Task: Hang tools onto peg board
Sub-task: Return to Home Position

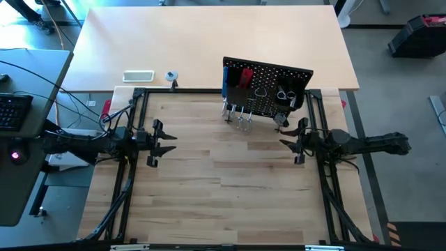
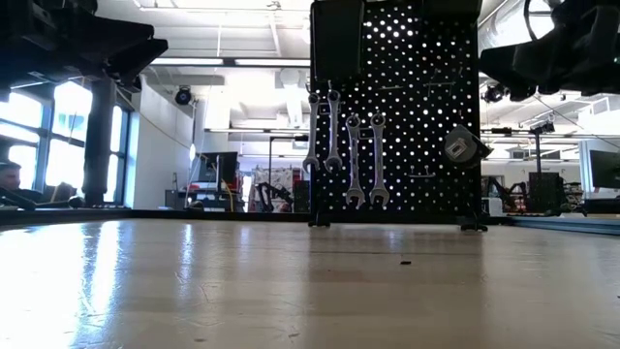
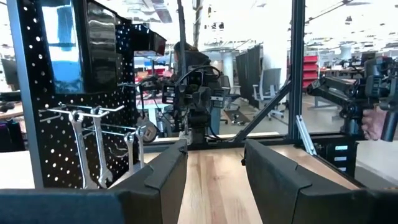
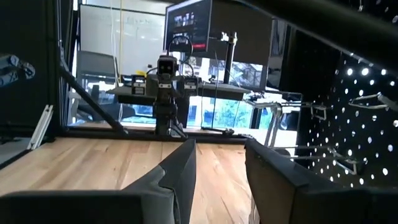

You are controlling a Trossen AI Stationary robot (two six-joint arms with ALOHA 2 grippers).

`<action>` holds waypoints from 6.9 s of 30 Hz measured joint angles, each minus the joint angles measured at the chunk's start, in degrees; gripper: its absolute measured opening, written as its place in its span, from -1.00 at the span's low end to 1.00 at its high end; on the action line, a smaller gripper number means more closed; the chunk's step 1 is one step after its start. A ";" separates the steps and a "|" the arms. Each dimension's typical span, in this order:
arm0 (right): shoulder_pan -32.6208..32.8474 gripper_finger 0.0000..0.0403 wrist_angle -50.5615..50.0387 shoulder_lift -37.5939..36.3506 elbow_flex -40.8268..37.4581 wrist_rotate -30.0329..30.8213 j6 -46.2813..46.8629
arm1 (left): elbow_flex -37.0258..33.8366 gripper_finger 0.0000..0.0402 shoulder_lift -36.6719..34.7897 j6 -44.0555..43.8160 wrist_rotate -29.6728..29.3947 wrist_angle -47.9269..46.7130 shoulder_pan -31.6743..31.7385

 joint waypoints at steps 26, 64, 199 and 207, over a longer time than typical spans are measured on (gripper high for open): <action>0.00 -0.35 -8.82 0.00 -0.02 0.04 0.07 | 0.00 -0.25 0.02 -1.91 0.00 -0.06 0.00; 0.00 -0.35 -8.89 0.01 -0.04 0.07 0.07 | 0.02 -0.25 0.02 -1.92 0.00 -0.06 0.00; 0.02 -0.35 -8.89 0.01 -0.05 0.07 0.07 | 0.04 -0.25 0.02 -1.91 -0.01 -0.04 -0.01; 0.00 -0.35 -8.87 0.00 -0.06 0.05 0.07 | 0.04 -0.25 0.04 -1.91 0.00 -0.04 -0.02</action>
